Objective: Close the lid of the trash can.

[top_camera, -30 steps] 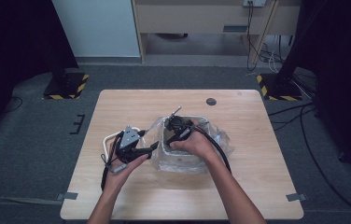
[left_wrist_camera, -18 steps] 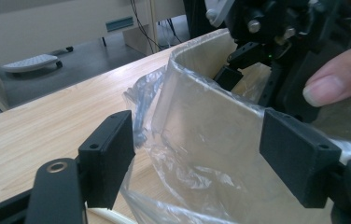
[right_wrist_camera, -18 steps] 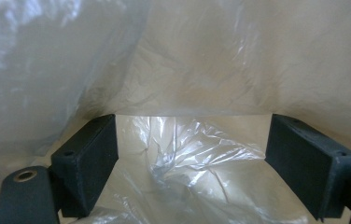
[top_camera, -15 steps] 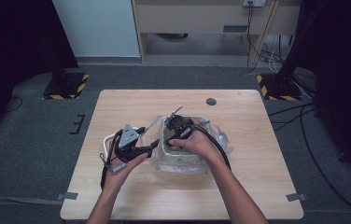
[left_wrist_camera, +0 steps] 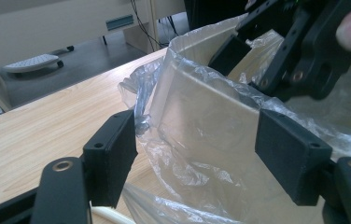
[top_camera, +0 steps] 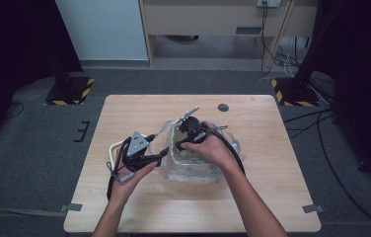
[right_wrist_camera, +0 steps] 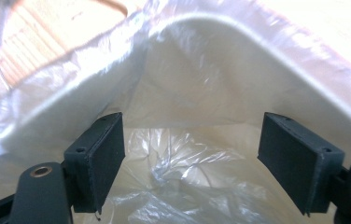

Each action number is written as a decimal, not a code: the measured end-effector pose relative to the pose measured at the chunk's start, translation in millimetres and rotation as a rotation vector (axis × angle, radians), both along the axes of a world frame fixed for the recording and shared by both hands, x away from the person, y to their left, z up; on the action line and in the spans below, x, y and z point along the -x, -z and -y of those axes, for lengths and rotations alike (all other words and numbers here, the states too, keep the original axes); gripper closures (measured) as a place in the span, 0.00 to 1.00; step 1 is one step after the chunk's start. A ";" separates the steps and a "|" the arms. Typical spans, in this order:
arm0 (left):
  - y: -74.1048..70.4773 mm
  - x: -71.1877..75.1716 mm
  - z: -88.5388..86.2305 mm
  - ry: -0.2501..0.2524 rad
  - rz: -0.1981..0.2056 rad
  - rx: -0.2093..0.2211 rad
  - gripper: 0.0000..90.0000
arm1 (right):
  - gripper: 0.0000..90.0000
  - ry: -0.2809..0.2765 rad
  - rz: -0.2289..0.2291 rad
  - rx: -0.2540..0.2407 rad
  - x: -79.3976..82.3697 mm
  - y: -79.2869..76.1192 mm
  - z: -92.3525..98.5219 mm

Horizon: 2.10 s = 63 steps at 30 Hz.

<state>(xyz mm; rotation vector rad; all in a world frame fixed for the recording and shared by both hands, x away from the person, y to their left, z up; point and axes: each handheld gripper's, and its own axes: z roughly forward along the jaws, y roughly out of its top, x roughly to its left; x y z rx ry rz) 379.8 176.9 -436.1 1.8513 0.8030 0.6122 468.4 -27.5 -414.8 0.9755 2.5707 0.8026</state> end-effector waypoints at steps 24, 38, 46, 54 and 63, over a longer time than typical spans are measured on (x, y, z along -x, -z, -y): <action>-25.6 0.9 -12.3 -0.032 0.006 0.027 0.20 | 0.33 0.035 0.140 -0.158 25.9 -59.4 68.8; -23.7 -16.1 -74.0 -0.138 -0.056 0.008 0.11 | 0.45 0.106 0.151 -0.200 34.5 -51.0 124.5; -4.5 -22.5 -111.1 -0.223 -0.110 -0.021 0.15 | 0.46 0.113 0.167 -0.214 41.0 -53.8 138.1; 28.8 -43.1 -138.0 -0.253 -0.220 -0.118 0.23 | 0.45 0.120 0.173 -0.216 45.9 -49.4 149.1; 63.4 -64.8 -155.8 -0.299 -0.301 -0.159 0.27 | 0.42 0.146 0.192 -0.259 45.0 -43.5 165.8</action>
